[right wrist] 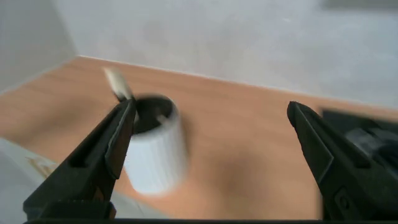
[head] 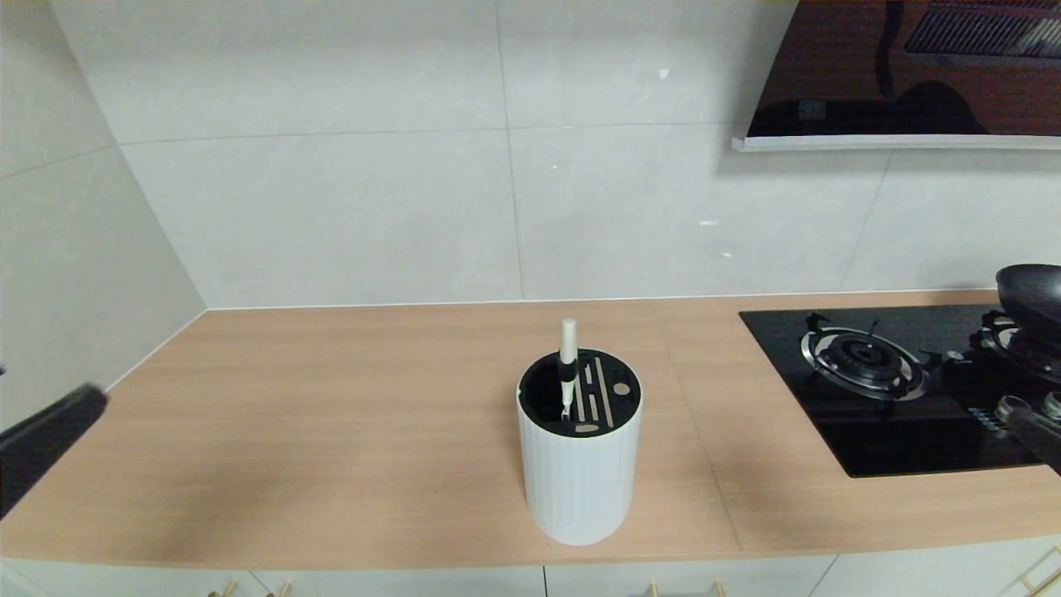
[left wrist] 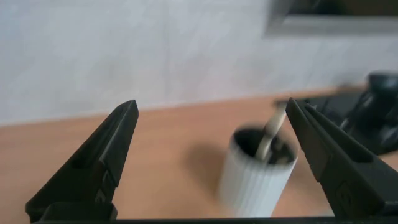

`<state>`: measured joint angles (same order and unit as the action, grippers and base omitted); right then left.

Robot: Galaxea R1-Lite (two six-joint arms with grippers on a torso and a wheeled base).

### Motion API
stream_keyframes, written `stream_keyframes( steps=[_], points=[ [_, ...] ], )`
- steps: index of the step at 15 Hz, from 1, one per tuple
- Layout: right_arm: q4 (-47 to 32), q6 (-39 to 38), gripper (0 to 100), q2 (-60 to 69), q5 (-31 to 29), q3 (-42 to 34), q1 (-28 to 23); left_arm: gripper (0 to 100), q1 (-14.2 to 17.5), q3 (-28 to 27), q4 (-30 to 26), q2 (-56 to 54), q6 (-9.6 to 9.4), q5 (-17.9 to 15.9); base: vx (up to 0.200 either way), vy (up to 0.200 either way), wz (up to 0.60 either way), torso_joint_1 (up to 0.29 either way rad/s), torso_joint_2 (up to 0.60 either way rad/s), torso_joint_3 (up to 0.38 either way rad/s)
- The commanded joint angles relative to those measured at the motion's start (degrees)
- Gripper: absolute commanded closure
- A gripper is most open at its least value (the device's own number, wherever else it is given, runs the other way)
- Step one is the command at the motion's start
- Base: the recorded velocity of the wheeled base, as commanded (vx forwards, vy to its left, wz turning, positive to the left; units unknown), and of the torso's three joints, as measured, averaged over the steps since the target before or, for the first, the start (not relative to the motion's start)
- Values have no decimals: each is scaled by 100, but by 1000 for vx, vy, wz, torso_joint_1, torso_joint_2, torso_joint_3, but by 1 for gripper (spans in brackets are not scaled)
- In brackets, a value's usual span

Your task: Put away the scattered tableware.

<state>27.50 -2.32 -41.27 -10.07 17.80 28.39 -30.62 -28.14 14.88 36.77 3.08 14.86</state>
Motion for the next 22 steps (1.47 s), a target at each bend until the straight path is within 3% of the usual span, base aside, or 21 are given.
stream_keyframes(
  steps=[1,5,7,10,14,16,19,21,22],
  points=[
    [-1124,-94,0,1903,49,-382,-985,0,979,71,-1339,-2024,8,-537,0,0,0,0,0,0],
    [-2135,425,0,3573,427,-382,-1582,0,1568,54,-1937,-2894,-27,-625,0,0,0,0,0,0],
    [-2144,530,0,3555,313,-382,-1864,0,1893,107,-1981,-3114,-27,-598,0,0,0,0,0,0],
    [-2135,548,0,3872,453,-541,-2734,0,2254,151,-1954,-3114,-18,-502,0,0,0,0,0,0],
    [-2363,530,0,4127,444,-804,-2830,0,3018,317,-2060,-3492,-62,-695,0,0,0,0,0,0],
    [-2355,548,0,4127,462,-1261,-2830,0,3106,854,-2112,-3659,-291,-704,0,0,0,0,0,0],
    [-2460,487,0,4127,480,-1780,-2830,0,3106,1908,-2077,-3659,-414,-721,0,0,0,0,0,0],
    [-2487,469,0,4127,488,-1780,-2830,0,3106,2541,-1682,-3659,-511,-721,0,0,0,0,0,0],
    [-2495,451,0,4127,585,-1780,-2830,0,3106,2814,-1207,-3659,-475,-757,0,0,0,0,0,0]
  ],
)
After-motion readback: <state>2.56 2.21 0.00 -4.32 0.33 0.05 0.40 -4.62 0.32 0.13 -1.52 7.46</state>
